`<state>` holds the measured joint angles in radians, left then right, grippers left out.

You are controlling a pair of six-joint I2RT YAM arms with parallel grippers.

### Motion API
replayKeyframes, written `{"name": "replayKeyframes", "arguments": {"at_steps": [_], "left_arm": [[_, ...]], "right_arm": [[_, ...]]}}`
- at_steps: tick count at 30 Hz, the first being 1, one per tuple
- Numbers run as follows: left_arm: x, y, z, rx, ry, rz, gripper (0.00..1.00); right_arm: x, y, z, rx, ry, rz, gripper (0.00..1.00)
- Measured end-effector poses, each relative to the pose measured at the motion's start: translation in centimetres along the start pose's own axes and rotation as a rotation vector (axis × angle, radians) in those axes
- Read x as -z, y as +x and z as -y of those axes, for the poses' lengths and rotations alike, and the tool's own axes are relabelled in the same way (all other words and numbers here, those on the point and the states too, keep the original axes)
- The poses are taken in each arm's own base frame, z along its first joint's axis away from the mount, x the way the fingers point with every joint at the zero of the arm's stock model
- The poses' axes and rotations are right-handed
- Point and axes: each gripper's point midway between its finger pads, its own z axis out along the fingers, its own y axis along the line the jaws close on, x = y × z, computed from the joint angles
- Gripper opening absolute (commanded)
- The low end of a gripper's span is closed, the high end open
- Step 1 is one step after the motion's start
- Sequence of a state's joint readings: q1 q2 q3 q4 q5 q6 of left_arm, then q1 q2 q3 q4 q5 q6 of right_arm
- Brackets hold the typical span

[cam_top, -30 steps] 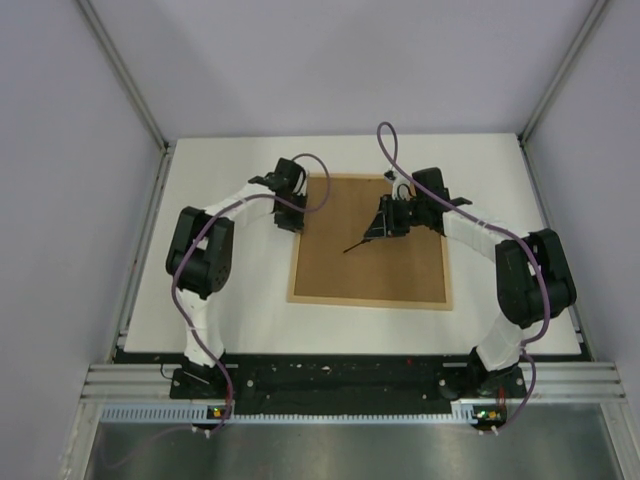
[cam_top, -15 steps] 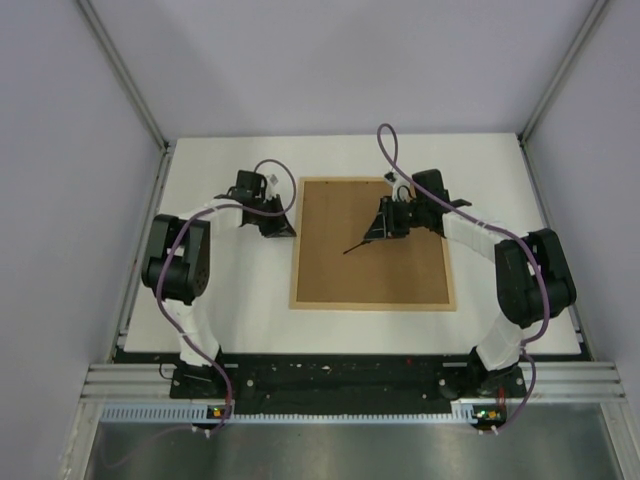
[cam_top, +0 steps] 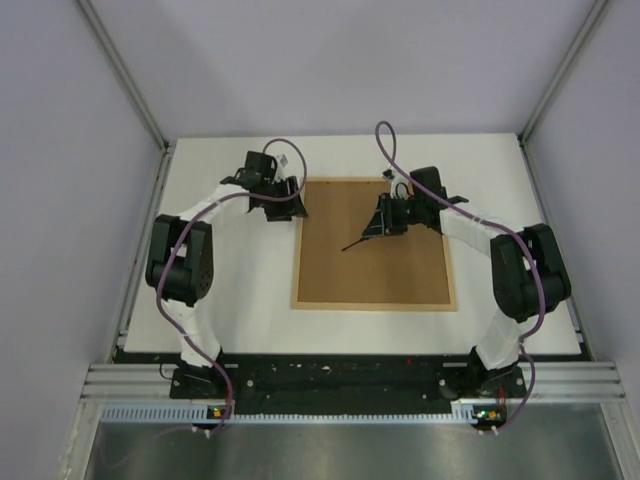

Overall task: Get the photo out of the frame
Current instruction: Adjust the photo frame at the center of the board.

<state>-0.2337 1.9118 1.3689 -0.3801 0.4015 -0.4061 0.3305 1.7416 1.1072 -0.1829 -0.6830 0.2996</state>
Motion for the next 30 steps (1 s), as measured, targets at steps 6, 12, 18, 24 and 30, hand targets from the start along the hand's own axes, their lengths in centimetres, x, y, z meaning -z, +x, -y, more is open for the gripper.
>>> {"name": "replayKeyframes", "arguments": {"at_steps": [6, 12, 18, 24, 30], "left_arm": [[-1.1, 2.2, 0.7, -0.118, -0.120, -0.044, 0.61], [-2.5, 3.5, -0.3, -0.166, -0.200, -0.092, 0.59], [-2.8, 3.6, -1.5, -0.189, -0.254, -0.101, 0.50], [-3.1, 4.2, -2.0, -0.200, -0.274, -0.124, 0.37], [-3.1, 4.2, -1.9, -0.218, -0.282, -0.125, 0.27]], "right_arm": [[0.0, -0.2, 0.0, 0.006, -0.002, 0.008, 0.00], [0.0, -0.4, -0.1, 0.004, -0.004, 0.014, 0.00], [0.0, -0.3, -0.1, 0.001, -0.005, 0.014, 0.00], [-0.1, -0.4, -0.1, -0.002, -0.005, 0.016, 0.00], [-0.1, -0.2, -0.1, -0.004, -0.005, 0.015, 0.00]]}}
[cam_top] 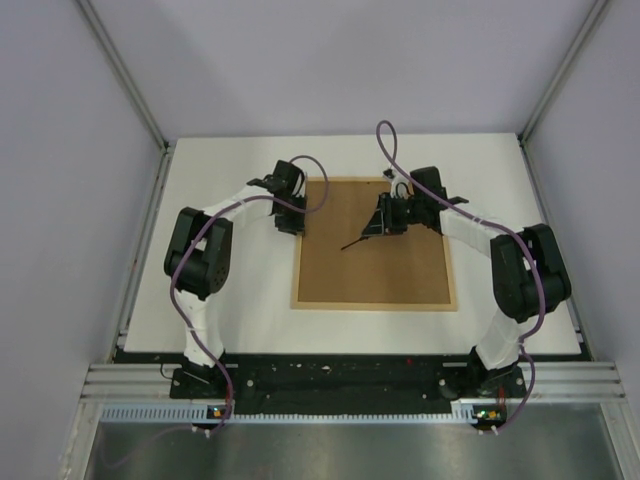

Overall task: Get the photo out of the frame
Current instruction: Adjust the photo frame at the center of the board.

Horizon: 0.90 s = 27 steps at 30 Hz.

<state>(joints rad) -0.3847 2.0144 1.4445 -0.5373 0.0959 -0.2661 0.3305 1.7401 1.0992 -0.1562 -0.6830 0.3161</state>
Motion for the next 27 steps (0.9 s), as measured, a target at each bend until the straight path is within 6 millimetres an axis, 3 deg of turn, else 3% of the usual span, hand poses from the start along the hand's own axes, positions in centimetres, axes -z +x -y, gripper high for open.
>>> {"name": "replayKeyframes", "arguments": {"at_steps": [9, 14, 16, 20, 27], "left_arm": [[0.02, -0.02, -0.05, -0.001, -0.006, 0.001, 0.23], [0.05, -0.05, 0.00, -0.006, -0.003, 0.002, 0.49], [0.04, -0.06, 0.03, -0.011, -0.001, 0.003, 0.52], [0.05, 0.17, 0.23, -0.018, -0.001, -0.004, 0.52], [0.02, 0.50, 0.73, -0.045, -0.007, -0.010, 0.41]], "right_arm": [[0.03, -0.05, -0.05, 0.001, -0.001, 0.002, 0.00], [0.03, -0.05, -0.05, 0.001, -0.001, 0.002, 0.00], [0.03, -0.05, -0.05, 0.001, -0.001, 0.002, 0.00], [0.03, -0.05, -0.05, 0.001, -0.001, 0.002, 0.00], [0.04, -0.05, -0.06, 0.001, -0.001, 0.002, 0.00]]}}
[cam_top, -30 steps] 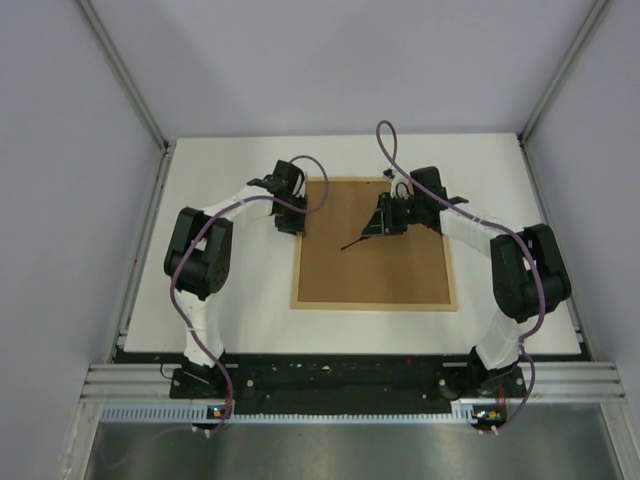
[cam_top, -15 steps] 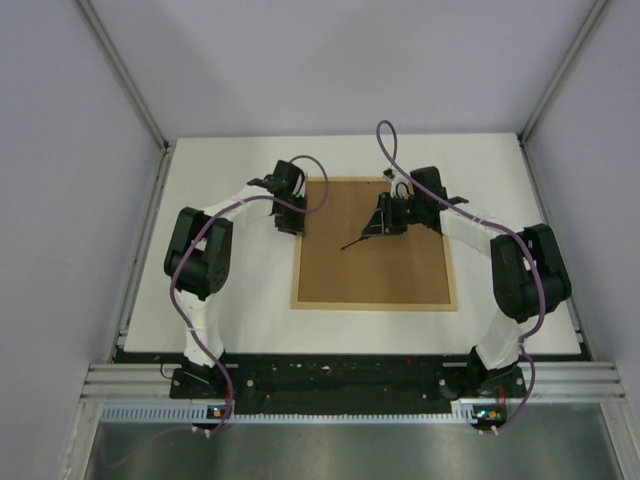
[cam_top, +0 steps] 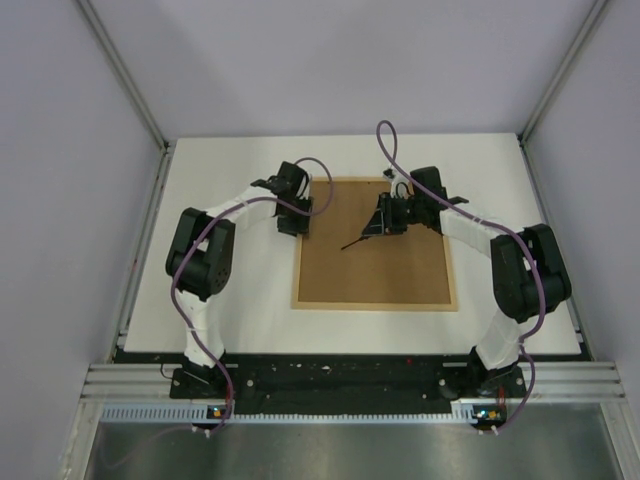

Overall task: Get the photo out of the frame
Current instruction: Adjust the photo frame at the center of the board.

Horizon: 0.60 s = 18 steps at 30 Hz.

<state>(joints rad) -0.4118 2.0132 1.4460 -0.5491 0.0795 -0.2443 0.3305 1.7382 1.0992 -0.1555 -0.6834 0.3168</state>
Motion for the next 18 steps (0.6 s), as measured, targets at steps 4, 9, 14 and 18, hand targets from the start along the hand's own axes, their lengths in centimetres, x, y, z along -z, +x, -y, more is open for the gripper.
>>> {"name": "replayKeyframes", "arguments": {"at_steps": [4, 9, 14, 18], "left_arm": [[0.03, -0.04, -0.25, -0.003, -0.008, 0.001, 0.36], [0.06, -0.14, -0.41, -0.005, -0.015, 0.003, 0.31], [0.09, -0.22, -0.44, -0.004, -0.018, 0.005, 0.14], [0.09, -0.22, -0.43, -0.003, -0.018, 0.005, 0.00]], "right_arm": [[0.00, 0.00, 0.00, 0.000, 0.000, 0.000, 0.00], [0.00, 0.00, -0.01, 0.000, 0.000, 0.000, 0.00], [0.02, -0.02, -0.03, 0.001, 0.000, 0.001, 0.00], [0.05, -0.05, -0.07, 0.002, -0.001, 0.002, 0.00]]}}
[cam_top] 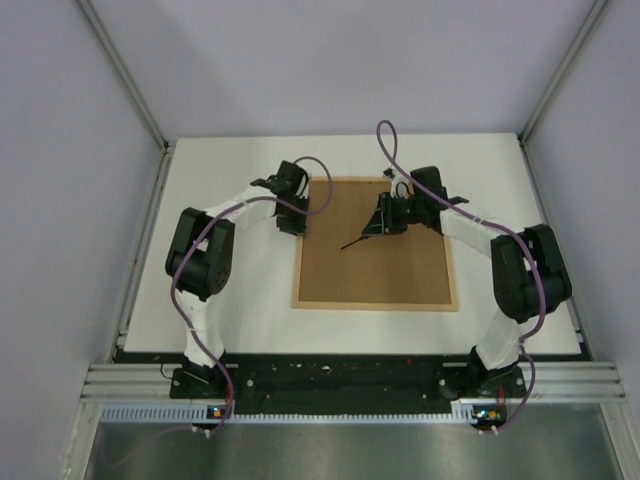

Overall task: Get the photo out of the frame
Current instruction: Adjust the photo frame at the center of the board.

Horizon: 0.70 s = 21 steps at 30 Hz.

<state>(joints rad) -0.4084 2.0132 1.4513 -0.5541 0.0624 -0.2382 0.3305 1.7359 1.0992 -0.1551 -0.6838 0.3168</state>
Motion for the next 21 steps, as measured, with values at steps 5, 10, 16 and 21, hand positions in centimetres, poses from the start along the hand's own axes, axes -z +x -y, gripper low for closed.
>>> {"name": "replayKeyframes", "arguments": {"at_steps": [5, 10, 16, 21], "left_arm": [[0.1, -0.1, 0.2, 0.021, 0.014, 0.004, 0.00], [0.4, 0.4, 0.1, 0.113, 0.127, 0.034, 0.00], [0.7, 0.6, -0.3, 0.268, 0.320, 0.058, 0.00], [1.3, 0.3, -0.6, 0.367, 0.431, 0.064, 0.00]], "right_arm": [[0.0, 0.0, 0.0, 0.000, 0.000, 0.000, 0.00], [0.0, 0.0, 0.0, 0.000, 0.001, 0.001, 0.00], [0.1, -0.1, 0.1, -0.008, -0.001, 0.001, 0.00], [-0.6, -0.9, 0.2, -0.028, -0.010, -0.004, 0.00]]}}
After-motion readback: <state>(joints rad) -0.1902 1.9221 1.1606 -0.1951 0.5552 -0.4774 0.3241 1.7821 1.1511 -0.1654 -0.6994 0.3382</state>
